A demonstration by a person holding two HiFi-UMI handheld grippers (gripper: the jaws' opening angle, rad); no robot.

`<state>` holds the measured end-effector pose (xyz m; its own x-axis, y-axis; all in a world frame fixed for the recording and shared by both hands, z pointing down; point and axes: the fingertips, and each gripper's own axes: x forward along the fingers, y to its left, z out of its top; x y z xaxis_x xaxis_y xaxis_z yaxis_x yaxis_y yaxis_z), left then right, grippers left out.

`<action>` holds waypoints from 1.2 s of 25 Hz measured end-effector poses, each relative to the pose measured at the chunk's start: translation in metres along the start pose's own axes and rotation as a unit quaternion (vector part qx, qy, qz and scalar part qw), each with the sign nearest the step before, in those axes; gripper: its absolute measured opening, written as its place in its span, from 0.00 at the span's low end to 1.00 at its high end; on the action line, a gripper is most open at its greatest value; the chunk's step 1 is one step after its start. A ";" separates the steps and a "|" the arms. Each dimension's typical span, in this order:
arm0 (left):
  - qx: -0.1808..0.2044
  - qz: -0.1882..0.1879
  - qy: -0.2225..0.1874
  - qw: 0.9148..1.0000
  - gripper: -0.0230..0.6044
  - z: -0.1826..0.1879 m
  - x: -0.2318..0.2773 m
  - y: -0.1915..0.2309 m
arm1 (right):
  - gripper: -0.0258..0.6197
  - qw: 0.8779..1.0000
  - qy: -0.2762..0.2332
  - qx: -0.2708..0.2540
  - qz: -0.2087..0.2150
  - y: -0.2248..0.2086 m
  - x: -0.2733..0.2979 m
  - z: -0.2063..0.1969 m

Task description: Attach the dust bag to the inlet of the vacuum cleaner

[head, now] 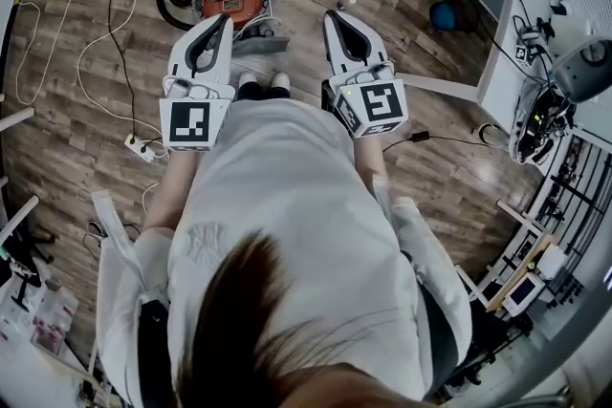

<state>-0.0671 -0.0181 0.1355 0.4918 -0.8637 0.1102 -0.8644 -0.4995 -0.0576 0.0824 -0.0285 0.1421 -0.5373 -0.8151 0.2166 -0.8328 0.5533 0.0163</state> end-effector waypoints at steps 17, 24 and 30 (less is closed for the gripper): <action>-0.006 0.023 -0.003 1.000 0.06 0.005 -0.009 -0.004 | 0.04 1.000 -0.005 -0.004 0.014 0.008 -0.001 0.001; -0.004 0.022 -0.004 1.000 0.06 0.007 -0.004 -0.006 | 0.04 1.000 0.002 -0.005 0.016 0.006 0.001 -0.002; -0.003 0.019 -0.005 1.000 0.06 0.008 0.001 -0.007 | 0.04 1.000 0.007 -0.007 0.015 0.004 0.002 -0.004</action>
<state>-0.0591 -0.0159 0.1276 0.4600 -0.8824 0.0986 -0.8828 -0.4664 -0.0553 0.0789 -0.0273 0.1462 -0.5602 -0.7956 0.2306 -0.8144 0.5799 0.0224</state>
